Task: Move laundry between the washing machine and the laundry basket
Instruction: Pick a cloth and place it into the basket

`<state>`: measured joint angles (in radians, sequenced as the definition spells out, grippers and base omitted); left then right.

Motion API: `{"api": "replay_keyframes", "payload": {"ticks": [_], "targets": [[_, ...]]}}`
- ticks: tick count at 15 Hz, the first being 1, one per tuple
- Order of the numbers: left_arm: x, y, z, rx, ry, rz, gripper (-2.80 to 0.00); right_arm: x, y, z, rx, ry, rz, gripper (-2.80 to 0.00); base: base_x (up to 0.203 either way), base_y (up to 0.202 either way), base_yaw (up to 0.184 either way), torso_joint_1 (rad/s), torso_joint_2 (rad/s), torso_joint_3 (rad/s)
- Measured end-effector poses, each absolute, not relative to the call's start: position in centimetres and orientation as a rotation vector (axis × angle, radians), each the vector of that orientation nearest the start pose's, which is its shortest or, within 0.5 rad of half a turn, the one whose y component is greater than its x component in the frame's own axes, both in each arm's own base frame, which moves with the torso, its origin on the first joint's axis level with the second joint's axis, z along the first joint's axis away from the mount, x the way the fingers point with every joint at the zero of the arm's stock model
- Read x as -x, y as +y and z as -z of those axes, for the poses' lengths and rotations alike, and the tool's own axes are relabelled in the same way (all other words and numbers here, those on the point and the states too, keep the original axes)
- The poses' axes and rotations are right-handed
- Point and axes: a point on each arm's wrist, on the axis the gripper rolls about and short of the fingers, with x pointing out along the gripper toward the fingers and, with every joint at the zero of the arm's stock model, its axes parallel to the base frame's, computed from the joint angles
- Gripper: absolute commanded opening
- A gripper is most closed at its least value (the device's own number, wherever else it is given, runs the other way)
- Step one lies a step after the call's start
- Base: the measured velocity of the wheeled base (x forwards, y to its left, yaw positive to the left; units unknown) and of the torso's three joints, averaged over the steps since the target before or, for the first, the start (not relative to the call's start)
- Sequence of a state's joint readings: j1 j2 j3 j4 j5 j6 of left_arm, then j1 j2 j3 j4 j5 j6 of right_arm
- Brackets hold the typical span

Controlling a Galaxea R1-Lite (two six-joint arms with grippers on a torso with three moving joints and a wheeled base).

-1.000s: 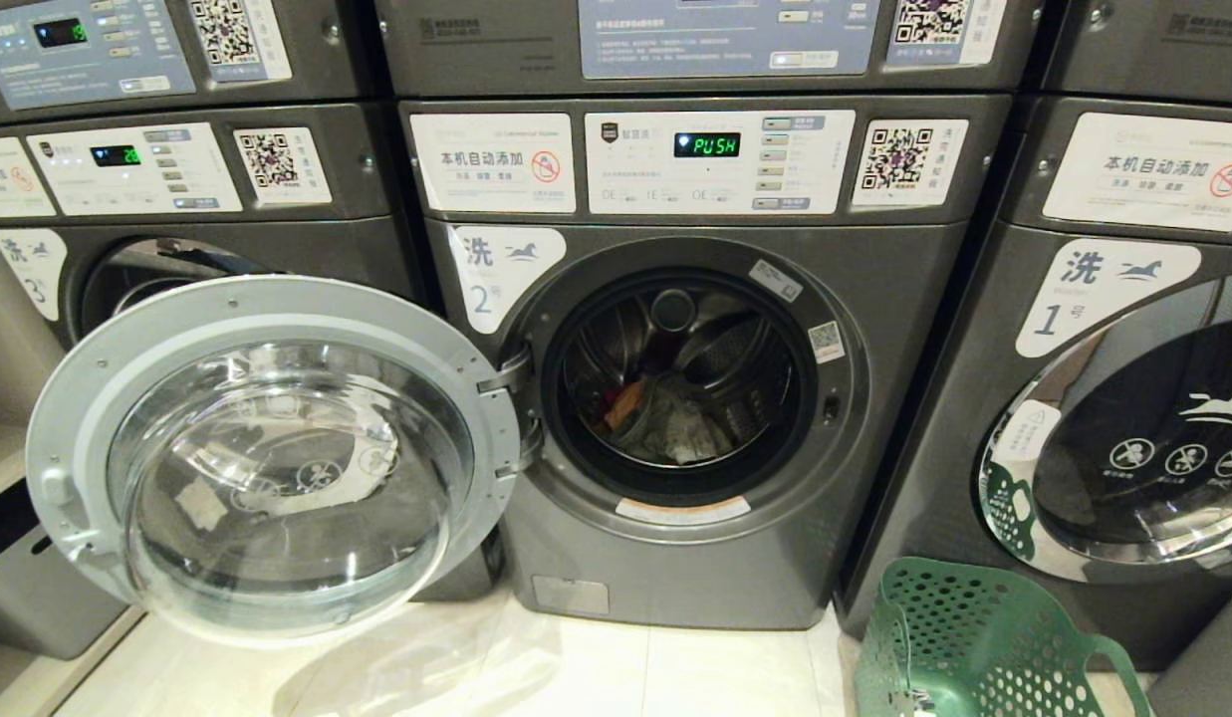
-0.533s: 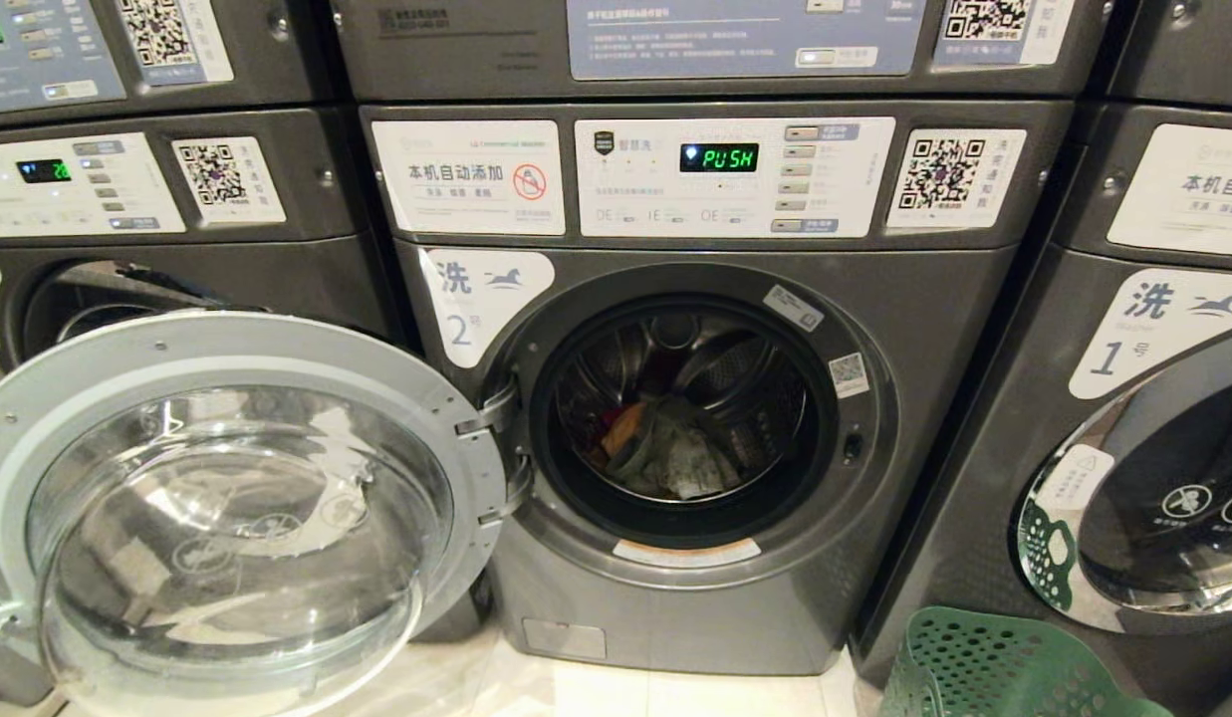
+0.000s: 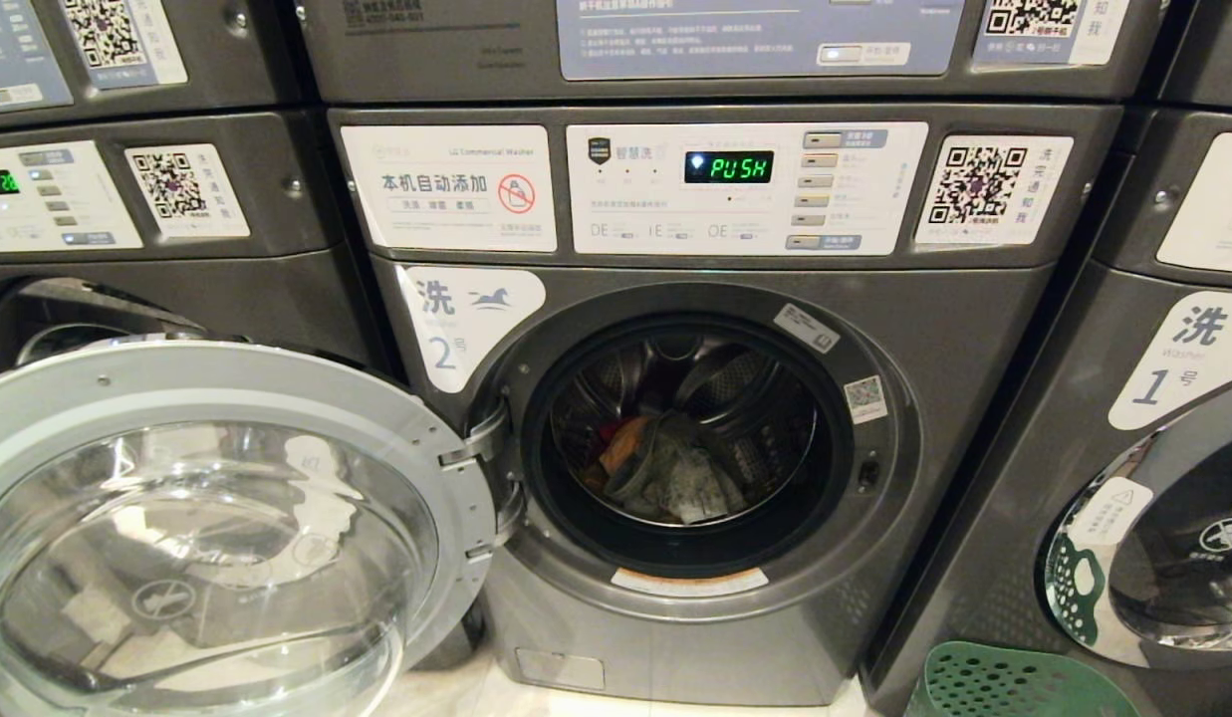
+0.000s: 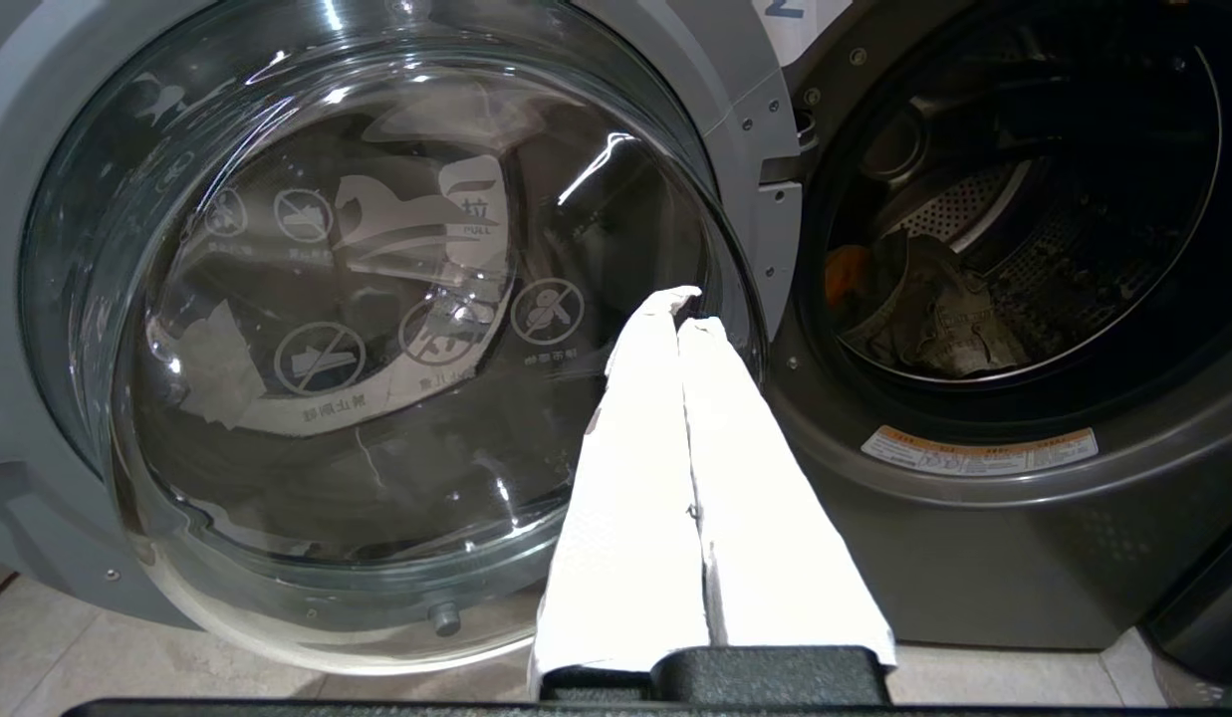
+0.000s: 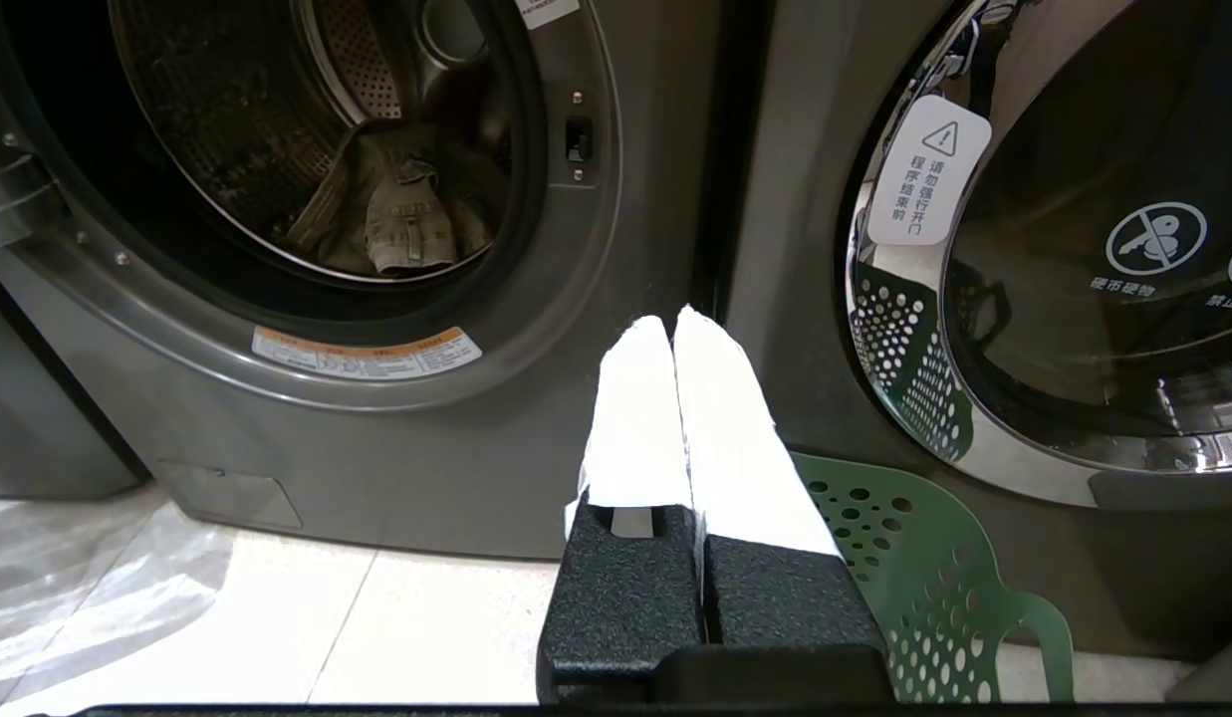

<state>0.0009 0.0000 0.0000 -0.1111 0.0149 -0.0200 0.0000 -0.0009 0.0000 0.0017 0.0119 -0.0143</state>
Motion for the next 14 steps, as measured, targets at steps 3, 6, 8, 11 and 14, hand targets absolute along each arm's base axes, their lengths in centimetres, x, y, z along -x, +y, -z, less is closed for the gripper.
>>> {"api": "replay_keyframes", "payload": {"ticks": [3, 6, 8, 11, 14], "targets": [[2.34, 0.03, -8.68, 0.02, -0.111, -0.015, -2.8, 2.29, 0.03, -7.53, 0.015, 0.001, -0.012, -2.8, 0.0, 0.0, 0.0, 0.001, 0.0, -0.063], [2.34, 0.03, -8.68, 0.019, -0.111, -0.015, -2.8, 2.29, 0.03, -7.53, 0.015, 0.001, -0.012, -2.8, 0.0, 0.0, 0.0, 0.003, 0.0, -0.17], [2.34, 0.03, -8.68, 0.018, -0.111, -0.015, -2.8, 2.29, 0.03, -7.53, 0.015, 0.001, -0.012, -2.8, 0.0, 0.0, 0.0, 0.001, 0.0, -0.191], [2.34, 0.03, -8.68, 0.017, -0.111, -0.016, -2.8, 2.29, 0.03, -7.53, 0.015, 0.001, -0.013, -2.8, 0.0, 0.0, 0.0, 0.002, 0.0, -0.196], [2.34, 0.03, -8.68, 0.017, -0.111, -0.015, -2.8, 2.29, 0.03, -7.53, 0.019, 0.001, -0.015, -2.8, 0.0, 0.0, 0.0, 0.004, 0.0, -0.199]]}}
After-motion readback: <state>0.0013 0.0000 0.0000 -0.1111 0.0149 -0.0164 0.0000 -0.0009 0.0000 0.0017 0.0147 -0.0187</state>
